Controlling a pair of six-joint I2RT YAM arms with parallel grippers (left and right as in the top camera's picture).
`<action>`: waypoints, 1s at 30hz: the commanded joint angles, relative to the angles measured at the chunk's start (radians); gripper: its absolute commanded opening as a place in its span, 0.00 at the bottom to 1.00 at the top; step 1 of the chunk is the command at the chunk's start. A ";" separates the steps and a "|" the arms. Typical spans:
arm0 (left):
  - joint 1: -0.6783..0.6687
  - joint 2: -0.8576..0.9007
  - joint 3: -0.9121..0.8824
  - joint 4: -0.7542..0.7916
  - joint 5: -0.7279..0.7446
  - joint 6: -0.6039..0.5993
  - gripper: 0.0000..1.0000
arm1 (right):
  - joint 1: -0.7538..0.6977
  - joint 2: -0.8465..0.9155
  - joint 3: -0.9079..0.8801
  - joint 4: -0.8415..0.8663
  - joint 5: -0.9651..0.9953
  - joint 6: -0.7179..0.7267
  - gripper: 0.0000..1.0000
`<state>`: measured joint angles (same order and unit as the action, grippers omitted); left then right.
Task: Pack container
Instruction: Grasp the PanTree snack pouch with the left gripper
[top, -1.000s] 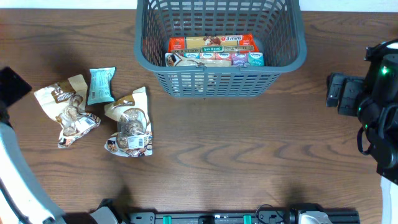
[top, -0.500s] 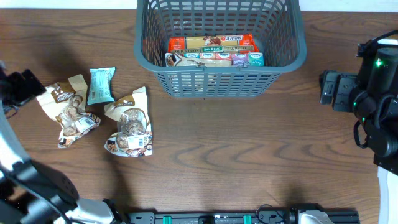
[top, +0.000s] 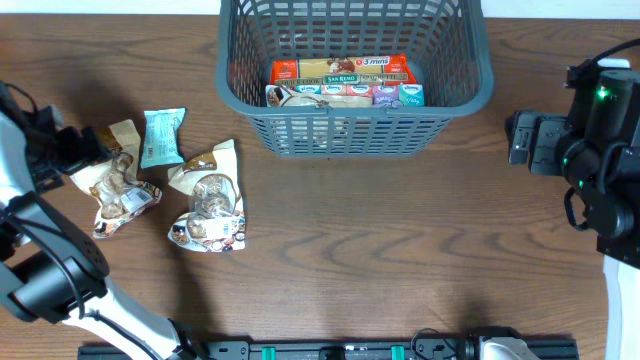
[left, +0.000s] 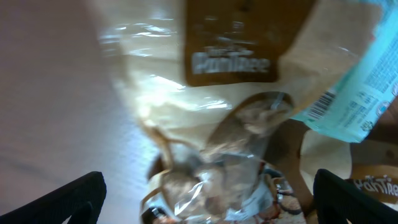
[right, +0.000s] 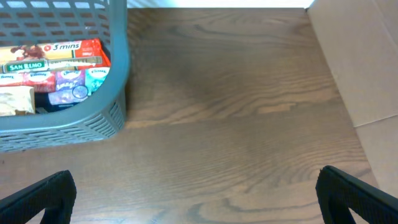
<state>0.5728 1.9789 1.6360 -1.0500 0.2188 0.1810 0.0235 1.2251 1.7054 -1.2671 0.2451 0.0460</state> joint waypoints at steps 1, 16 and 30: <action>-0.033 0.023 0.011 0.005 0.024 0.060 0.99 | -0.006 0.007 -0.004 -0.002 -0.010 0.017 0.99; -0.051 0.158 0.006 0.031 -0.006 0.069 0.99 | -0.006 0.007 -0.004 -0.038 -0.010 0.017 0.99; -0.051 0.242 0.005 0.090 -0.006 0.069 0.65 | -0.006 0.007 -0.004 -0.062 -0.010 0.017 0.99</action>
<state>0.5171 2.1983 1.6360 -0.9722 0.2096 0.2443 0.0235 1.2350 1.7054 -1.3247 0.2382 0.0460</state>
